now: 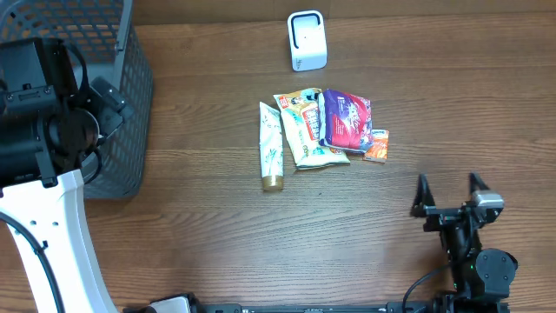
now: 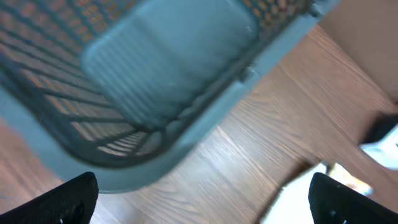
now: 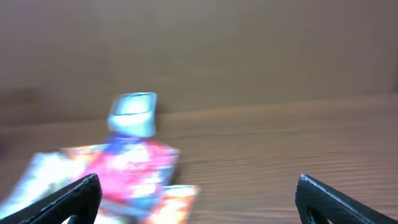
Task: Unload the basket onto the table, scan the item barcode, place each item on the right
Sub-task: 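Reach the right gripper toward the purple package beside the snack bag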
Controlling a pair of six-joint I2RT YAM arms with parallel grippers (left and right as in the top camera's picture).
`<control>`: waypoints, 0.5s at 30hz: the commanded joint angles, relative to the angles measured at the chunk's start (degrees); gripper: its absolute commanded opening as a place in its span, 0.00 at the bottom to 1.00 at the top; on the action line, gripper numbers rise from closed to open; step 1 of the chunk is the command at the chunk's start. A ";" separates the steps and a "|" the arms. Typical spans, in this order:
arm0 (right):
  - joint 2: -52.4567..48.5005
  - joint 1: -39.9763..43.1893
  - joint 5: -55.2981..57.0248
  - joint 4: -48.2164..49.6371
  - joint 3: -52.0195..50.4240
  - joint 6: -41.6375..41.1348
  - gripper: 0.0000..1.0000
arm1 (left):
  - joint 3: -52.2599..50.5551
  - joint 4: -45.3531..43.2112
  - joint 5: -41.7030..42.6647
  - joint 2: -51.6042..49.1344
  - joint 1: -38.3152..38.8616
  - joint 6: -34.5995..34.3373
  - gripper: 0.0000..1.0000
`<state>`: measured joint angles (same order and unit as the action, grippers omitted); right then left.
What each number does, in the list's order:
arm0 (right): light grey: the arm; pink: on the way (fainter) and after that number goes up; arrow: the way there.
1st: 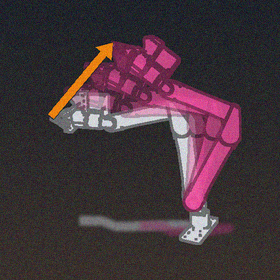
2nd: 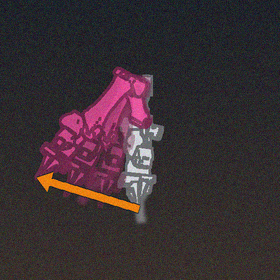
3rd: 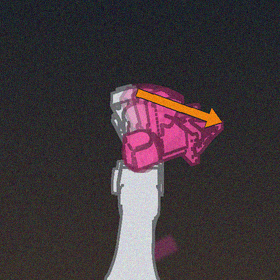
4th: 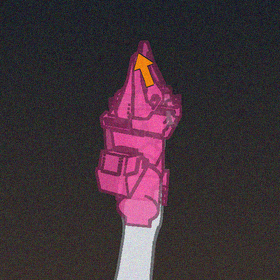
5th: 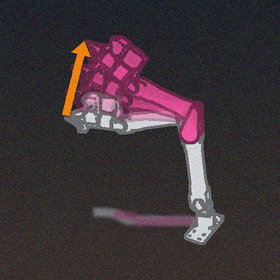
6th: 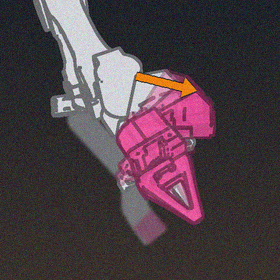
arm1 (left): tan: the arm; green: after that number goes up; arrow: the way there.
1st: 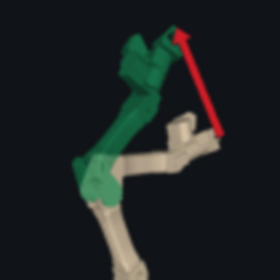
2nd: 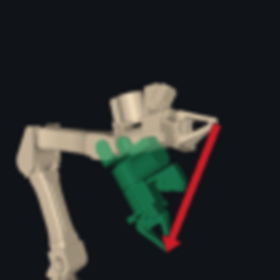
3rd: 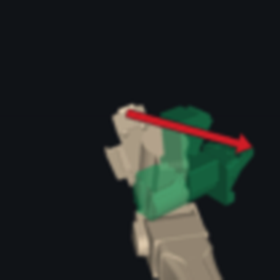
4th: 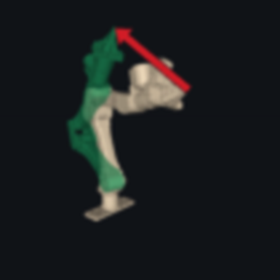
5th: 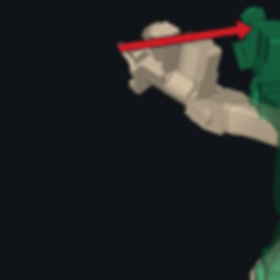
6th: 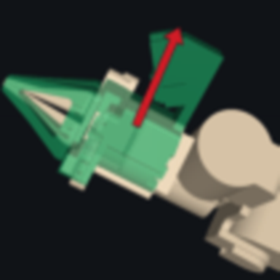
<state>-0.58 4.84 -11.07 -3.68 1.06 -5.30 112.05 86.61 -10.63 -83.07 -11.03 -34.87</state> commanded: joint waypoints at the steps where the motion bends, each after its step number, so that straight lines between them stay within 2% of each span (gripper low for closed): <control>1: 0.42 -0.28 -19.74 3.58 -0.59 -16.37 1.00 | -0.15 -0.44 7.67 -0.09 -0.24 -1.16 1.00; 3: 0.42 -0.28 -23.52 8.74 -0.59 -21.16 1.00 | -0.15 -0.33 7.72 -0.09 -0.24 -1.16 1.00; 6: 0.42 -0.28 -28.65 19.78 -0.44 -21.77 1.00 | -0.15 -0.28 7.63 -0.09 -0.24 -1.11 1.00; 8: 0.42 -0.28 -27.63 23.08 1.16 -21.79 1.00 | -0.15 -0.26 7.54 -0.09 -0.24 -1.14 1.00; 12: -1.05 -0.28 -21.88 18.16 8.66 -21.09 1.00 | -0.15 -0.26 7.52 -0.09 -0.24 -1.14 1.00; 15: -6.10 -0.28 -21.99 8.24 17.73 -16.57 1.00 | -0.15 -0.28 7.52 -0.09 -0.24 -1.14 1.00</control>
<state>-2.66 4.82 -34.02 9.45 9.45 -24.69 112.03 86.37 -3.77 -83.07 -11.03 -35.27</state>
